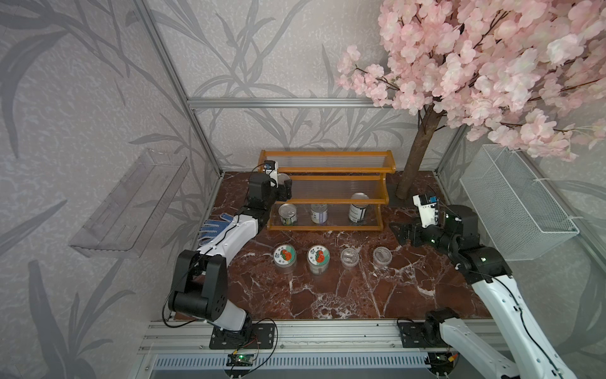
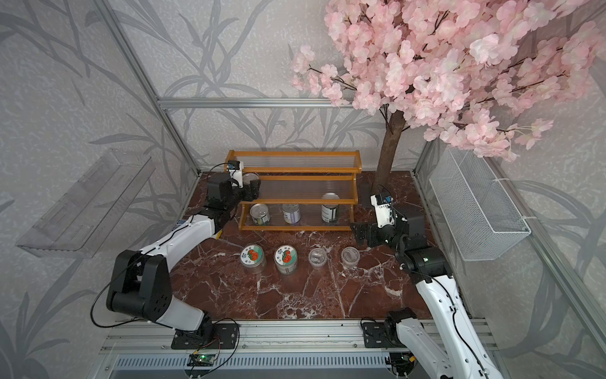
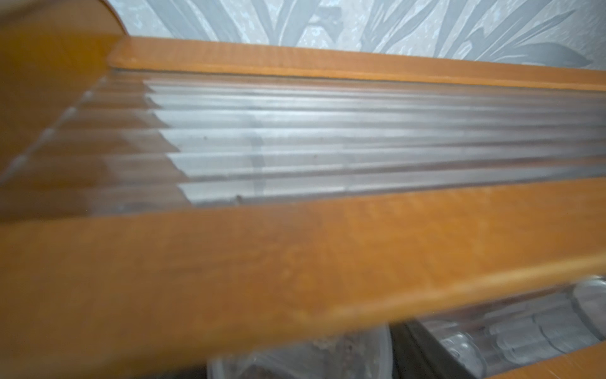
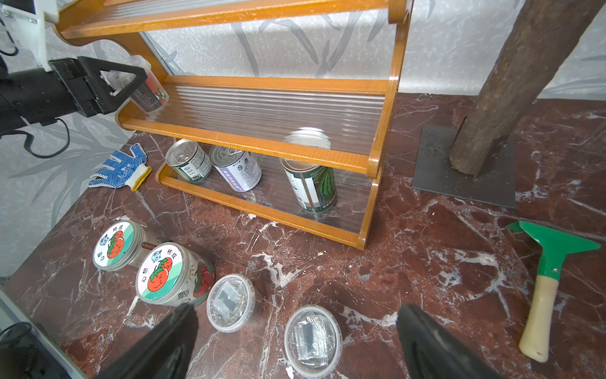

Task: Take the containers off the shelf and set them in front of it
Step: 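Pick up a container from the shelf.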

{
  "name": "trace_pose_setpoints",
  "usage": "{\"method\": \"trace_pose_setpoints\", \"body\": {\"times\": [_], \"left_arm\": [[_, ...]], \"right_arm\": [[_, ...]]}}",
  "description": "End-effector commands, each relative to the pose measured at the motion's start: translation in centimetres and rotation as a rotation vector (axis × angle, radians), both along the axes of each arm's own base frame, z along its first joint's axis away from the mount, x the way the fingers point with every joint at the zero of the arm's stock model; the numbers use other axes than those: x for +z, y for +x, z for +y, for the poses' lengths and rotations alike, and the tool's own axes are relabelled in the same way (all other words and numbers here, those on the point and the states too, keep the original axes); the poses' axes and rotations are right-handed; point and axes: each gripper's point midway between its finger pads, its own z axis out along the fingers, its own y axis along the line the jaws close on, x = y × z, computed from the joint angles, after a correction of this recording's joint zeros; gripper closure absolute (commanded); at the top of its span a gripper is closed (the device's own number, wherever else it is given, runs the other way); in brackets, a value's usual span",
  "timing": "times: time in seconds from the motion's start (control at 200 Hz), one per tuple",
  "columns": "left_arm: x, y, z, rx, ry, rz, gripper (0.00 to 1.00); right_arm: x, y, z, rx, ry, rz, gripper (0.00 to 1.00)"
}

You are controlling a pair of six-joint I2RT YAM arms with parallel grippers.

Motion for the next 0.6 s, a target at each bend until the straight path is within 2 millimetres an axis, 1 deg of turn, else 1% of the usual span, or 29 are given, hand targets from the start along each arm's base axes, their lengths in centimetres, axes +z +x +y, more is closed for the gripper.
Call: {"method": "trace_pose_setpoints", "body": {"times": [0.0,0.135,0.23,0.44,0.595], "left_arm": [[1.7,-1.7,-0.5,-0.046,-0.008,-0.032,0.24],[2.1,-3.1,-0.8,-0.072,-0.014,-0.037,0.24],[1.9,-4.0,-1.3,-0.094,-0.011,-0.020,0.24],[1.8,-6.4,-3.0,-0.154,-0.004,-0.001,0.25],[2.1,-8.8,-4.8,-0.192,0.027,0.015,0.25]], "right_arm": [[0.0,0.1,0.2,0.011,0.012,-0.011,0.01],[-0.1,0.1,0.4,0.016,0.019,-0.007,0.01],[-0.2,0.1,0.4,0.019,0.020,-0.005,0.01],[-0.2,0.1,0.5,0.024,0.022,-0.001,0.01],[-0.2,0.0,0.6,0.032,0.024,0.000,0.01]]}}
